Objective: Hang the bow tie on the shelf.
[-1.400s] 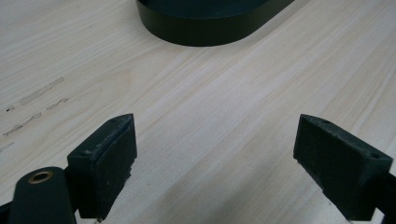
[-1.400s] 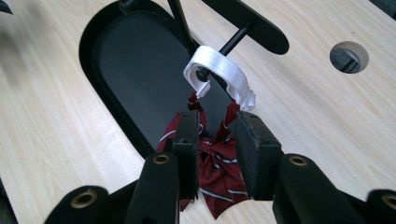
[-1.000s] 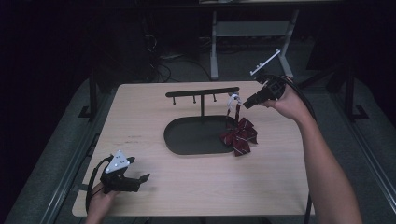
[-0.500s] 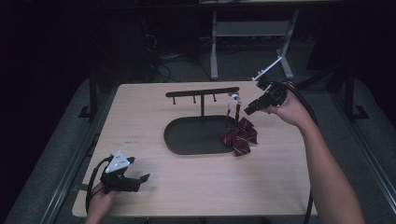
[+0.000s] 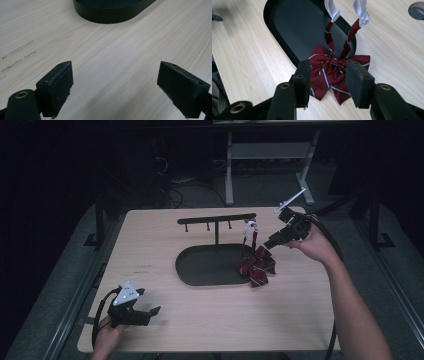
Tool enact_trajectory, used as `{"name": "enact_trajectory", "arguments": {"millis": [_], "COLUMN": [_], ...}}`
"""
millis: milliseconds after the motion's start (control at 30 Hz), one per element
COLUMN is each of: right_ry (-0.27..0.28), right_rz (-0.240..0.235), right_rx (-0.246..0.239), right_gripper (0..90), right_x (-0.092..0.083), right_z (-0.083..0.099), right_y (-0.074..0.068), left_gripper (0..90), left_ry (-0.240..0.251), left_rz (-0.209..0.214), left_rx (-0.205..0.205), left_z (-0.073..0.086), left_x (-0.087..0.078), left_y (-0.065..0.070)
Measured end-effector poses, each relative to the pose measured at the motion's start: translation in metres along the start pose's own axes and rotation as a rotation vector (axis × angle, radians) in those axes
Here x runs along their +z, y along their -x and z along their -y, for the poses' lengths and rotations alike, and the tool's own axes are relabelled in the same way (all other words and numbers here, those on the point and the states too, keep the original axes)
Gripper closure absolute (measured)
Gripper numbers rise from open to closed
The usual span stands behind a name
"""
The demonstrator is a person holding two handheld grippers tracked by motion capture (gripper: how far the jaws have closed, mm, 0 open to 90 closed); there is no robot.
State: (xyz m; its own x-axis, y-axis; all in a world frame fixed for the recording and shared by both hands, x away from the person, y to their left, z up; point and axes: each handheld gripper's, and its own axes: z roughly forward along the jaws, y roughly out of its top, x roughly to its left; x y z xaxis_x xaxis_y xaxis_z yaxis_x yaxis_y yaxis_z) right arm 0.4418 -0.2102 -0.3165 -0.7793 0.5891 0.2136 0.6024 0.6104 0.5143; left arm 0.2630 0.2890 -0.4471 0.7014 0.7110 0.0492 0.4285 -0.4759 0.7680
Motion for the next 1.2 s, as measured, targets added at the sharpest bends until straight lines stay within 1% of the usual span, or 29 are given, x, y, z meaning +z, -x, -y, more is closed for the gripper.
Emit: {"name": "enact_trajectory", "arguments": {"millis": [67,100,167,300,367,400,467,500,533,700,1200], "right_ry": [0.002,-0.001,-0.003,0.001,-0.007,-0.009,-0.010,-0.009,-0.008,-0.001,-0.007], "right_rz": [-0.005,-0.001,-0.001,-0.007,-0.008,-0.008,-0.008,-0.008,-0.008,-0.012,-0.027], "right_rx": [0.002,0.004,0.002,0.002,0.007,0.002,0.007,0.006,0.010,0.014,0.022], "right_gripper": [54.4,54.2,53.8,53.4,53.1,53.0,52.9,52.8,52.7,52.1,51.5], "right_x": [0.001,0.002,0.003,0.006,0.008,0.009,0.009,0.009,0.009,0.009,0.015], "right_z": [0.002,0.004,0.006,0.012,0.014,0.016,0.018,0.019,0.020,0.027,0.050], "right_y": [0.000,0.000,-0.001,-0.003,-0.003,-0.003,-0.003,-0.003,-0.003,-0.003,-0.009], "left_gripper": [13.1,13.1,13.0,13.1,13.0,13.1,13.1,13.1,13.1,13.1,13.0], "left_ry": [0.000,-0.006,-0.001,0.000,-0.001,0.000,-0.005,0.000,-0.006,-0.007,-0.009], "left_rz": [0.000,0.000,0.001,0.001,0.000,0.001,0.001,0.001,0.001,0.000,0.000], "left_rx": [-0.001,0.005,-0.001,-0.001,0.002,0.001,0.006,0.002,0.009,0.007,0.009], "left_z": [0.000,0.000,0.000,0.000,0.000,0.000,0.000,0.000,0.000,0.000,0.000], "left_x": [0.000,0.000,0.000,0.000,0.000,0.000,0.000,0.000,0.000,0.000,0.000], "left_y": [0.000,-0.001,0.000,0.000,0.000,0.000,0.000,0.000,0.000,0.000,0.000]}}
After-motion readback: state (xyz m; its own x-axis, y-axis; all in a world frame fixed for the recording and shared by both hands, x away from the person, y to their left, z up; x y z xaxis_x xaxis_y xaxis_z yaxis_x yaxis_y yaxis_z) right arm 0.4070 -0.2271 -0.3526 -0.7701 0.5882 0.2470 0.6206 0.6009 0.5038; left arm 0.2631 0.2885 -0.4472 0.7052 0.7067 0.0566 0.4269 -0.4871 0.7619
